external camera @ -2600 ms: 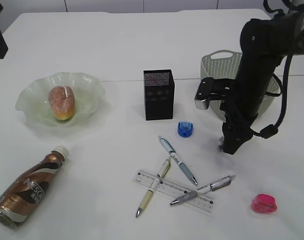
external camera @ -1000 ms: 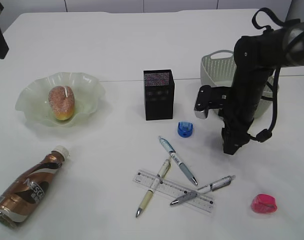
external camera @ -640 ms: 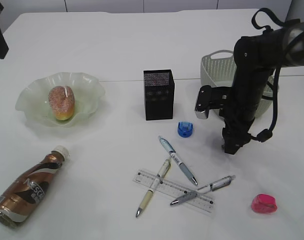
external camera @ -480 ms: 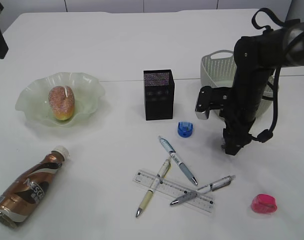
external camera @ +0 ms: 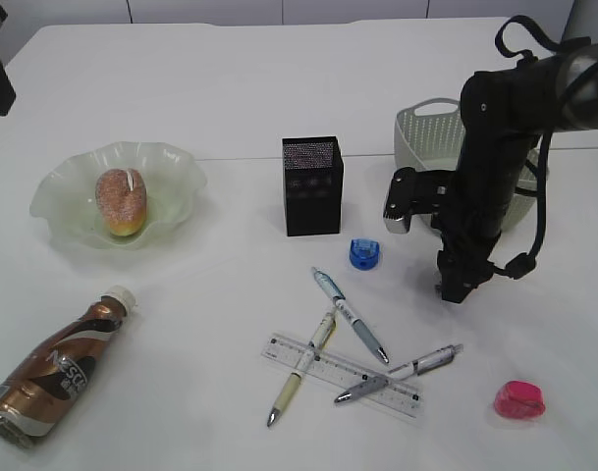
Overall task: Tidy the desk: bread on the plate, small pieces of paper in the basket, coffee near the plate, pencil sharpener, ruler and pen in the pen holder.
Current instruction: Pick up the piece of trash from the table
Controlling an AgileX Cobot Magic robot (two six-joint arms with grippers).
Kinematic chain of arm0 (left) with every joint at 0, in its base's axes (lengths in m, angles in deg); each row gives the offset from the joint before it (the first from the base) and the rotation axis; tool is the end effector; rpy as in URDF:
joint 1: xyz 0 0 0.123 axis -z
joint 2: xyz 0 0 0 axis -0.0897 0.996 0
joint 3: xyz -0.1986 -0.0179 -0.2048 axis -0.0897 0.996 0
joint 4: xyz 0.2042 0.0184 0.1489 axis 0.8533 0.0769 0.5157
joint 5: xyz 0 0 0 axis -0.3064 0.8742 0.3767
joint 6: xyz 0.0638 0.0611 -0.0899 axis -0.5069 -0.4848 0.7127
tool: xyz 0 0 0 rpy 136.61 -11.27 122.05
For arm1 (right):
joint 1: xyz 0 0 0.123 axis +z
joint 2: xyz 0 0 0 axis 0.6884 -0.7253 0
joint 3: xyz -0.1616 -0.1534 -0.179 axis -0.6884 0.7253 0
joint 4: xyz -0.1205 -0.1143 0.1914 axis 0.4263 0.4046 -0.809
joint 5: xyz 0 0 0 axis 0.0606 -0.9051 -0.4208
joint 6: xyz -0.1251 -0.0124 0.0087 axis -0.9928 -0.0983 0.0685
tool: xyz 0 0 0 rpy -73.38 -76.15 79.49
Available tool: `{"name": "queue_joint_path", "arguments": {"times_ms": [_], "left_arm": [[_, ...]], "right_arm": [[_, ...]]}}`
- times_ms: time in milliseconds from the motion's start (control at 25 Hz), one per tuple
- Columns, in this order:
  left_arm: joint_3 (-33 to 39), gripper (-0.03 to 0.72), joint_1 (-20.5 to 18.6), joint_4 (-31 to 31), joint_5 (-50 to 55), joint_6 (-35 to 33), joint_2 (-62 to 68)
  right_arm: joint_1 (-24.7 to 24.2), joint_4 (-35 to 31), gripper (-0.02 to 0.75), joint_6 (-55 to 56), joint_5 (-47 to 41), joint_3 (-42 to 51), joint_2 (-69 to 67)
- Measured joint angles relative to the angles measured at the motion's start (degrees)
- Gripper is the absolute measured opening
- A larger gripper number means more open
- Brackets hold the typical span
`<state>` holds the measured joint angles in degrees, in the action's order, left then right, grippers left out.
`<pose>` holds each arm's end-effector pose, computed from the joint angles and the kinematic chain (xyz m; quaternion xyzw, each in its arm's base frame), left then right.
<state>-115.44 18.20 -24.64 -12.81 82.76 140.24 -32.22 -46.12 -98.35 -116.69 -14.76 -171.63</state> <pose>0.3162 -0.0702 0.3428 0.0353 0.9757 -0.0291 0.2141 0.4165 0.0839 0.0958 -0.5820 0.8131 -0.0016 0.0109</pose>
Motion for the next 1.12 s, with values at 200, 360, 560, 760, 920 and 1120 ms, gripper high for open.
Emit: {"name": "queue_joint_path", "arguments": {"times_ms": [200, 360, 560, 760, 920, 1120], "left_arm": [[0.00, 0.452, 0.00, 0.00, 0.00, 0.00, 0.00], [0.00, 0.448, 0.00, 0.00, 0.00, 0.00, 0.00], [0.00, 0.443, 0.00, 0.00, 0.00, 0.00, 0.00], [0.00, 0.441, 0.00, 0.00, 0.00, 0.00, 0.00], [0.00, 0.433, 0.00, 0.00, 0.00, 0.00, 0.00], [0.00, 0.430, 0.00, 0.00, 0.00, 0.00, 0.00]], "right_arm": [[0.00, 0.00, 0.488, 0.00, 0.34, 0.00, 0.00], [0.00, 0.00, 0.488, 0.00, 1.03, 0.00, 0.00], [0.00, 0.00, 0.488, 0.00, 1.16, 0.00, -0.78], [0.00, 0.00, 0.488, 0.00, 1.26, 0.00, -0.98], [0.00, 0.00, 0.487, 0.00, 1.39, 0.00, -0.98], [0.00, 0.00, 0.434, 0.00, 1.50, 0.00, -1.65]]}}
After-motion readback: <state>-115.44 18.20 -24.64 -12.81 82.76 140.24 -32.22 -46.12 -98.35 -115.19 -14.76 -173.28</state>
